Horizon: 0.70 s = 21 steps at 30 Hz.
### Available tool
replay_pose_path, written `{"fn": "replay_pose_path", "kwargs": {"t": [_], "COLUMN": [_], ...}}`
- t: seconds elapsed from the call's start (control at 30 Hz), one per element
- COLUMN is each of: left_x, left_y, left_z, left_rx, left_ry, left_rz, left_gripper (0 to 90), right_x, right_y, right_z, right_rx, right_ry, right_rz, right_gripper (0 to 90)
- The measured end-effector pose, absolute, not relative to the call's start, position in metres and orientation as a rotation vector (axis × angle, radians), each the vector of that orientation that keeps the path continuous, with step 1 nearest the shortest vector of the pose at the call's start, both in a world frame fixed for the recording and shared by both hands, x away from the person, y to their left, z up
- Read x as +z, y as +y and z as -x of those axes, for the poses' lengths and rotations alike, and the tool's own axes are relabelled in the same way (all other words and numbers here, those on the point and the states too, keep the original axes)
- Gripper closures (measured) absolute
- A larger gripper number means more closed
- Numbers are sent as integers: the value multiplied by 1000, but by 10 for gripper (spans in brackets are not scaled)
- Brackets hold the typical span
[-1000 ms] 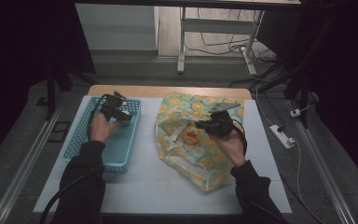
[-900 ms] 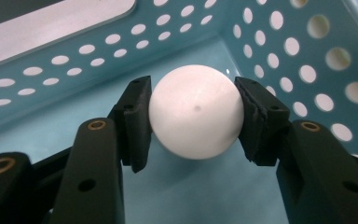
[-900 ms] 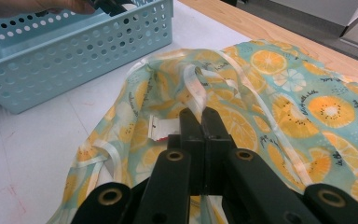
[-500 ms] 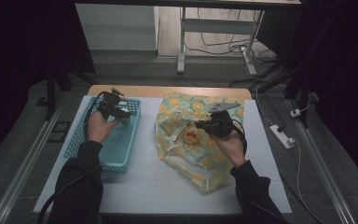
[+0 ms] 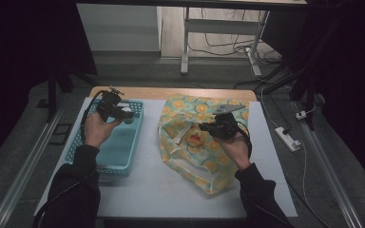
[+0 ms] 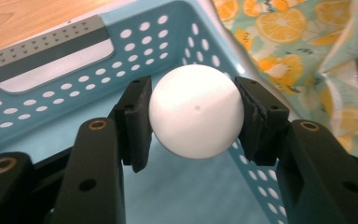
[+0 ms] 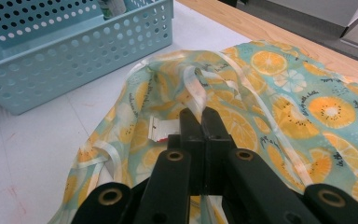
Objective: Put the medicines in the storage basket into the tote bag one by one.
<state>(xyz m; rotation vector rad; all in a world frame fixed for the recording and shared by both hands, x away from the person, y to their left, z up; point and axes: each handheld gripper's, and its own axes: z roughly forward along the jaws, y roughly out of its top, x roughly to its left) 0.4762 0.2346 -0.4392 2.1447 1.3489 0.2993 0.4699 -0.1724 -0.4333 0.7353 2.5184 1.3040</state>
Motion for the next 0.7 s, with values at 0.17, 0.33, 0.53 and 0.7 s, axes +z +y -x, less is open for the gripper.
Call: {"fn": "replay_pose_path", "kwargs": {"t": [0.17,0.33,0.53,0.7], "left_x": [-430,-421,-411,-406], "left_y": [230,222,208,193], "left_z": [-470,-463,-456,-451], "left_rx": [293,284,275,261], "left_ry": [1321,1273,1203,1142], "left_rz": [-2147,-2149,-2152,-2163], "left_gripper": [504,504,504,504], "right_x": [-432,-432,-432,-431], "right_y": [-173,-173,-173,-173], "right_z": [-470,-469,-469,-469], "right_rx": [1307,1308,1307,1308], "right_ry": [2515,2515,2515,2512], "right_rz": [-733,-733,-731,-732], "right_gripper": [900,900,900,900]}}
